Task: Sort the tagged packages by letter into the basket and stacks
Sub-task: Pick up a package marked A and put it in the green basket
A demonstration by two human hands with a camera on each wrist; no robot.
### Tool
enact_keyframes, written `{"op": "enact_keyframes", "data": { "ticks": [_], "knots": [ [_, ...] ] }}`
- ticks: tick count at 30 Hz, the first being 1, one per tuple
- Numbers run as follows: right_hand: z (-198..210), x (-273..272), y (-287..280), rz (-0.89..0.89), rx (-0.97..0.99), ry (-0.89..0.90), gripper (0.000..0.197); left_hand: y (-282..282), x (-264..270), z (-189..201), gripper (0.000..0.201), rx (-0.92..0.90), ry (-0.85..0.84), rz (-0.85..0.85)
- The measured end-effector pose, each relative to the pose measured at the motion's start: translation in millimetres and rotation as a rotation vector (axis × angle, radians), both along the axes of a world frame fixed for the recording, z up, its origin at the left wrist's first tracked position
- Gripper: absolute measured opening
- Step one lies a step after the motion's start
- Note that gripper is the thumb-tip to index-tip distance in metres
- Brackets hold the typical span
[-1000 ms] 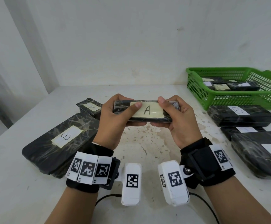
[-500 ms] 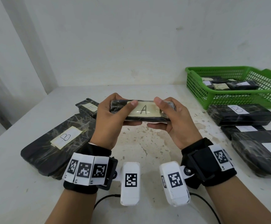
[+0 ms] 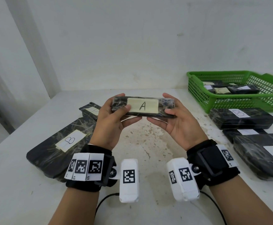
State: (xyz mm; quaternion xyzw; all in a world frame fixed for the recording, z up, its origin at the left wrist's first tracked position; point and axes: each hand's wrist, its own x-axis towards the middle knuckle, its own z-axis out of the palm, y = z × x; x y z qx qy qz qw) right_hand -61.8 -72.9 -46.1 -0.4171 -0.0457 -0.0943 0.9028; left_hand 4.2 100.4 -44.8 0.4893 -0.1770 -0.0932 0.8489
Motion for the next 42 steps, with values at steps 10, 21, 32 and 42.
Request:
{"op": "enact_keyframes", "data": {
  "ticks": [10, 21, 32, 42],
  "knots": [
    [-2, -1, -4, 0.021, -0.067, -0.053, 0.038, -5, -1, -1, 0.032, -0.023, -0.028, -0.011],
    [-5, 1, 0, -0.044, -0.111, -0.043, 0.039, -6, -4, -2, 0.04, 0.0, -0.065, -0.006],
    [-11, 3, 8, -0.176, -0.203, -0.03, 0.042, -5, -6, -1, 0.04, 0.053, -0.114, 0.016],
    [-14, 5, 9, -0.232, -0.21, 0.019, 0.04, -7, -7, -4, 0.042, 0.045, -0.092, -0.02]
  ]
}}
